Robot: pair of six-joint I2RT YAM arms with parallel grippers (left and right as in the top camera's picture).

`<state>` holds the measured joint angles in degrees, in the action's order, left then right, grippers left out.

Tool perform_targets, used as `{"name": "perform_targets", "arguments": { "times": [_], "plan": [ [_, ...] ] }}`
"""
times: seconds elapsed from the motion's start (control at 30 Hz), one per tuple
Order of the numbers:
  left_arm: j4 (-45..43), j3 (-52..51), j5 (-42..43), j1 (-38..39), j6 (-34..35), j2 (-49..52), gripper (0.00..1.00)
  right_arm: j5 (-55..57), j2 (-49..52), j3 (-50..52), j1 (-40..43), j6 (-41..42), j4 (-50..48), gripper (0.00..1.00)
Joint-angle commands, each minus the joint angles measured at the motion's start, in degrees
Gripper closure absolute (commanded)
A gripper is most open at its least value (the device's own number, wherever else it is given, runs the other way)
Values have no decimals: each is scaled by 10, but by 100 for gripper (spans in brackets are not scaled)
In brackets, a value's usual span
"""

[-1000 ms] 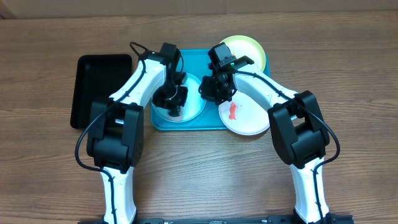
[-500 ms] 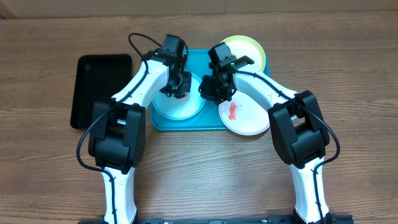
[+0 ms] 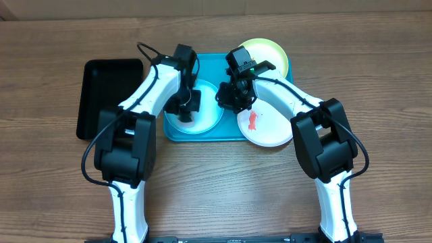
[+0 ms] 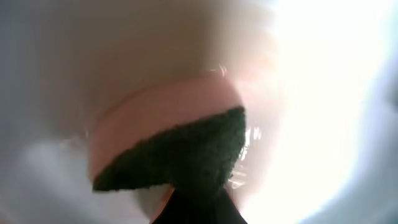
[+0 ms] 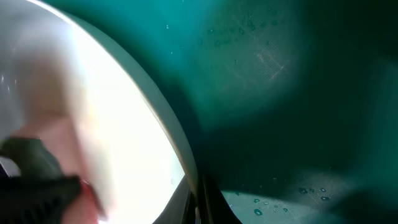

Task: Clean dirty plates on tray and stack at the side

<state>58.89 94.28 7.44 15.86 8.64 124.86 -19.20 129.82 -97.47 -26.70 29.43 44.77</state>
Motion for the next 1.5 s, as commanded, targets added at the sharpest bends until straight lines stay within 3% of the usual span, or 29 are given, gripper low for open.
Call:
{"name": "perform_targets", "arguments": {
  "times": [0.0,0.13,0.3,0.67,1.1,1.47],
  "plan": [
    [-20,-3,196,7,-90,15,96,-4,12,7,-2,8,-5,96],
    [-83,-3,188,5,-72,15,96,-4,12,7,-2,8,-3,96],
    [-123,20,113,-18,8,15,96,-4,12,7,-2,8,0,96],
    [55,239,68,-101,28,14,96,36,-4,-15,-2,5,29,96],
    [80,259,43,-98,28,15,96,419,-111,-84,-46,-18,135,96],
    [80,259,40,-98,28,15,96,757,-123,-84,-136,-3,183,96]
  ]
}}
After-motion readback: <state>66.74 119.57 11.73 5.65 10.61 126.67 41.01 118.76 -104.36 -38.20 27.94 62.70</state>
